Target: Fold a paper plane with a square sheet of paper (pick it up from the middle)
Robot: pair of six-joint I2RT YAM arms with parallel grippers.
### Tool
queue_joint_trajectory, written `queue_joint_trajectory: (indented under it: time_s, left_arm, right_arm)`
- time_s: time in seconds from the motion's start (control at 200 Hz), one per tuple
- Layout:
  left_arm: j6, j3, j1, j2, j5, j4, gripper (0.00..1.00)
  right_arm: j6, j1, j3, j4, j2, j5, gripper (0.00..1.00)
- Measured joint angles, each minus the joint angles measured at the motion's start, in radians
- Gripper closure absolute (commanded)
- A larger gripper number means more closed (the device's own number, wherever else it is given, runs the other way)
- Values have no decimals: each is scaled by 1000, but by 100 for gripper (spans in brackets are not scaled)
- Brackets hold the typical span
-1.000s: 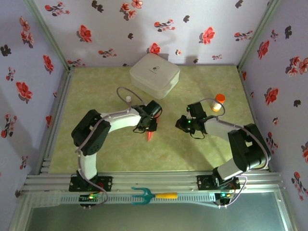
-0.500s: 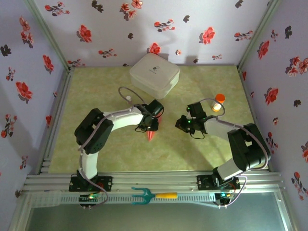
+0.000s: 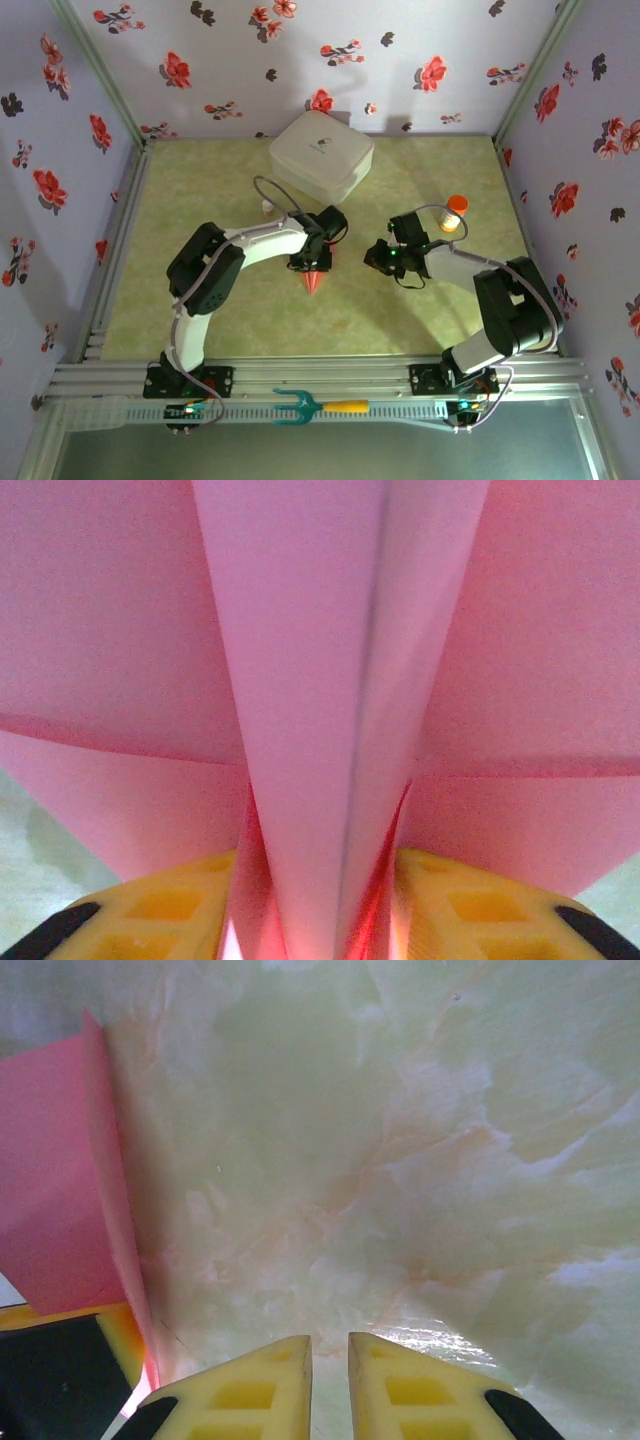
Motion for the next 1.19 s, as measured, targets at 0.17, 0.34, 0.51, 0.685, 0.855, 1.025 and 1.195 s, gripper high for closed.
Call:
queue_joint_trajectory:
  time_s: [0.17,0.34,0.51,0.685,0.855,1.025,1.195]
  left_arm:
    - [-11,5,-3,1,-1,-33,57]
    - [-15,16,-3,-1,-11,-60,54]
    - [-26,17,-3,-52,-35,-71,52]
    - [-30,15,-3,-151,-64,-63,51]
    - [-10,-50,9,-280,-117,-6,47]
    - [59,-221,101,-462,-210,78,36]
    - [152,-382,285,-615,-283,184,16]
  right_arm:
    - [-1,0,0,-1,-16,0,80]
    - [-35,0,30,-60,-55,31,73]
    - [-116,0,104,-152,-130,130,66]
    - [-201,-1,159,-226,-208,295,61]
    - [-309,-1,164,-259,-282,536,47]
    - [-499,-19,132,-173,-312,807,30]
    - [-638,-111,38,-10,-296,805,31]
